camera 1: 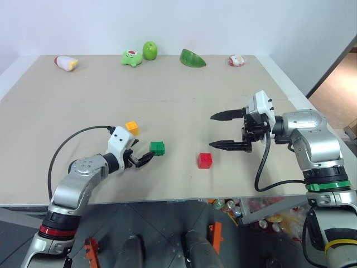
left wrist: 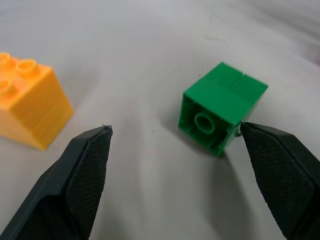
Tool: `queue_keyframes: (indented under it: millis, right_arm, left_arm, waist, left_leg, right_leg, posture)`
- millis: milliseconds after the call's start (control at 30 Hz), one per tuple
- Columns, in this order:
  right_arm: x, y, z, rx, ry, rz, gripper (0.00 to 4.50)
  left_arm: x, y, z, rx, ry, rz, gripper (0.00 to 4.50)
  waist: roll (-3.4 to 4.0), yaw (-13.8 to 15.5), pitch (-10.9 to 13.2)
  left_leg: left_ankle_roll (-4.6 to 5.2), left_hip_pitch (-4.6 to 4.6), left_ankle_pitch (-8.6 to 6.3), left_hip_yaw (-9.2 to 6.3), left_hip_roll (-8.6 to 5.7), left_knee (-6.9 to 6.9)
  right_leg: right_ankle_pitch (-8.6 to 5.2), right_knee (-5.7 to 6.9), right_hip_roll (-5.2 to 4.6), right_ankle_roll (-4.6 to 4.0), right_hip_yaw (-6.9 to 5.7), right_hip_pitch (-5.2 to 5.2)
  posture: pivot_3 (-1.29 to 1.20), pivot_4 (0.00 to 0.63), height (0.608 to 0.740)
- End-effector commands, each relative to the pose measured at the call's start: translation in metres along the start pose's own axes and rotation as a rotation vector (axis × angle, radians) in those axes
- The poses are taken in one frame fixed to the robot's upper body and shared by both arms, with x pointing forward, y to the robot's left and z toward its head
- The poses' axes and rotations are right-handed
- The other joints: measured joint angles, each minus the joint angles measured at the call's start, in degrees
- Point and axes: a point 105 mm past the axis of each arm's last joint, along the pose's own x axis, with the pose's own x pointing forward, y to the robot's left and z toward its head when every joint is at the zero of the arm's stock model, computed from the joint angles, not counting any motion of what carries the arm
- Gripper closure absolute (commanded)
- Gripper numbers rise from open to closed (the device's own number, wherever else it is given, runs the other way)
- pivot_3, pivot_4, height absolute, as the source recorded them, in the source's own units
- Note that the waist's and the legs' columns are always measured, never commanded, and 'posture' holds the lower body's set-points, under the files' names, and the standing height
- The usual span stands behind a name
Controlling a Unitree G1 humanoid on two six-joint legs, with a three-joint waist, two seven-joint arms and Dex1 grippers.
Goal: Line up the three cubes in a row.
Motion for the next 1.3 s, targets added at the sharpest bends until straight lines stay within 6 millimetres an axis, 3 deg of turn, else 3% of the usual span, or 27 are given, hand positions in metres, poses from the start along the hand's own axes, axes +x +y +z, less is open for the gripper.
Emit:
queue_keyframes:
  millis: [33, 233, 400, 533, 767, 1300]
  right_arm:
    - [-0.004, 0.000, 0.012, -0.046, -0.023, -0.014, 0.03]
    - [-0.003, -0.001, 0.013, -0.045, -0.024, -0.010, 0.03]
    - [-0.003, -0.002, 0.013, -0.047, -0.020, -0.011, 0.03]
    - [-0.003, -0.001, 0.012, -0.048, -0.016, -0.011, 0.03]
    - [-0.004, 0.000, 0.013, -0.047, -0.023, -0.015, 0.03]
    - [-0.003, 0.002, 0.013, -0.038, -0.028, -0.024, 0.03]
  left_arm:
    - [0.000, -0.002, 0.015, 0.023, -0.044, -0.021, 0.26]
    - [0.000, -0.006, 0.030, 0.028, -0.088, -0.051, 0.26]
    - [0.002, 0.008, 0.049, -0.038, -0.161, 0.004, 0.26]
    - [0.006, 0.022, 0.046, -0.050, -0.151, 0.062, 0.26]
    - [0.006, 0.016, 0.029, -0.036, -0.093, 0.033, 0.26]
    - [0.003, 0.020, 0.019, -0.011, -0.041, 0.034, 0.26]
  waist:
    - [0.00, 0.0, 0.0]
    - [0.00, 0.0, 0.0]
    - [0.00, 0.0, 0.0]
    - [0.00, -0.1, 0.0]
    - [0.00, -0.1, 0.0]
    - [0.00, -0.1, 0.0]
  left_leg:
    - [0.00, 0.00, 0.00, 0.00, 0.00, 0.01]
    - [0.00, 0.00, 0.00, 0.00, 0.00, 0.02]
    - [0.00, -0.01, 0.00, 0.00, 0.00, 0.04]
    - [0.00, 0.01, 0.00, 0.00, -0.01, 0.03]
    - [0.00, -0.01, 0.00, 0.00, -0.01, 0.01]
    - [0.00, 0.00, 0.00, 0.00, -0.01, 0.03]
  right_leg:
    - [0.00, 0.00, 0.00, 0.00, 0.00, 0.00]
    - [0.00, 0.00, 0.00, 0.00, 0.00, 0.00]
    - [0.01, 0.00, 0.00, 0.01, 0.00, 0.01]
    - [0.02, 0.00, 0.01, 0.03, 0.00, 0.02]
    - [0.02, 0.00, 0.01, 0.05, 0.01, 0.01]
    - [0.03, 0.00, 0.01, 0.04, 0.02, 0.01]
  posture:
    - [0.00, 0.150, 0.733]
    - [0.00, 0.150, 0.733]
    - [0.00, 0.150, 0.733]
    - [0.00, 0.150, 0.733]
    - [0.00, 0.150, 0.733]
    - [0.00, 0.150, 0.733]
